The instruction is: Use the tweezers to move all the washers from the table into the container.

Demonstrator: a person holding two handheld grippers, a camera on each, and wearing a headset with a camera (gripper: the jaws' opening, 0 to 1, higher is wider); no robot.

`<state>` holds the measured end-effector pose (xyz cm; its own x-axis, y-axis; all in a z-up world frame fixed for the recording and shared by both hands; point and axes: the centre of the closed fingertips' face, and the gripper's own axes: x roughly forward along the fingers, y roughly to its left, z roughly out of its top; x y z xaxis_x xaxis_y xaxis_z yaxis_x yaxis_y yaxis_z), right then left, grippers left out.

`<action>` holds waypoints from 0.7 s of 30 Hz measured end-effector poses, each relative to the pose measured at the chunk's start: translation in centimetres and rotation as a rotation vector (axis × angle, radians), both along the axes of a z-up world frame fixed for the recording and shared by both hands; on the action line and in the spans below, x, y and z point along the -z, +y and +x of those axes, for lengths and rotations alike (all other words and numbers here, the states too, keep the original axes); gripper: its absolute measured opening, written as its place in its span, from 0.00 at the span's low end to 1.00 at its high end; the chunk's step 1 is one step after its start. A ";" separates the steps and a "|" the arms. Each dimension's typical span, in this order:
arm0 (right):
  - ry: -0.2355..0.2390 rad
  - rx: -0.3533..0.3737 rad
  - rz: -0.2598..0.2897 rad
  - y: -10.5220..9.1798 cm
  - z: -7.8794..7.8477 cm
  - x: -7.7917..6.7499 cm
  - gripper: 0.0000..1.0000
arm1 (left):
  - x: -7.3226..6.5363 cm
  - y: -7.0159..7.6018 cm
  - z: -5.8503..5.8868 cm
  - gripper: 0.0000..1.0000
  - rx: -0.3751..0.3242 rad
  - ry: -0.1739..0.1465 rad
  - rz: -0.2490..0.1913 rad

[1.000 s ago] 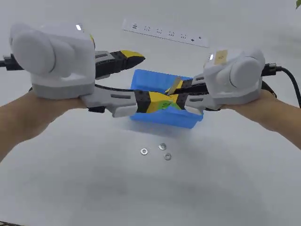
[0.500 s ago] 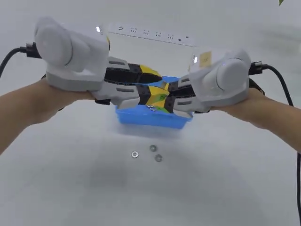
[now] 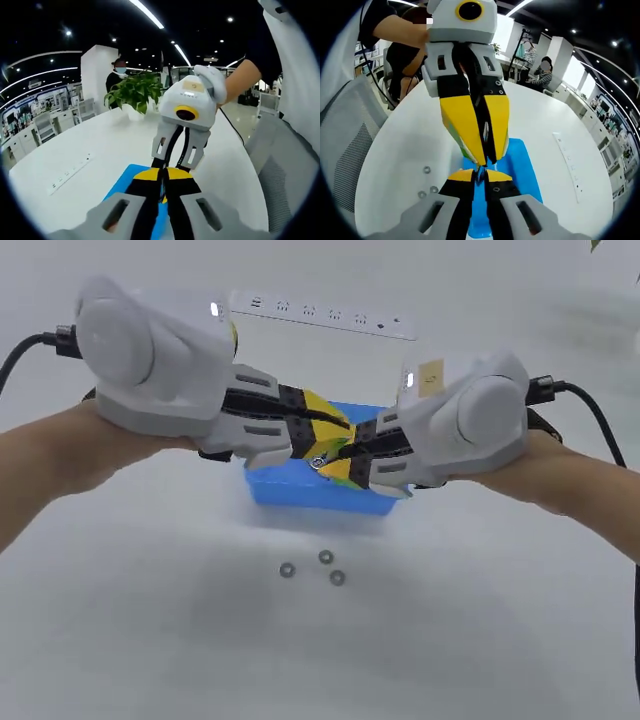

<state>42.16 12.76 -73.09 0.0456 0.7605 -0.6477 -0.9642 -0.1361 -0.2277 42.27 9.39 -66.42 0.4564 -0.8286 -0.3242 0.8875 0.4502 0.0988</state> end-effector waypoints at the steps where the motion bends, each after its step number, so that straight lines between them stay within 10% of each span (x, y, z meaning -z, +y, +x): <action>1: -0.002 0.002 0.003 0.0 0.0 -0.1 0.09 | -0.1 0.0 0.0 0.05 0.002 -0.008 0.004; 21: 0.002 0.065 0.002 -0.8 0.9 -0.3 0.25 | -1.6 1.6 0.6 0.04 -0.011 -0.067 0.045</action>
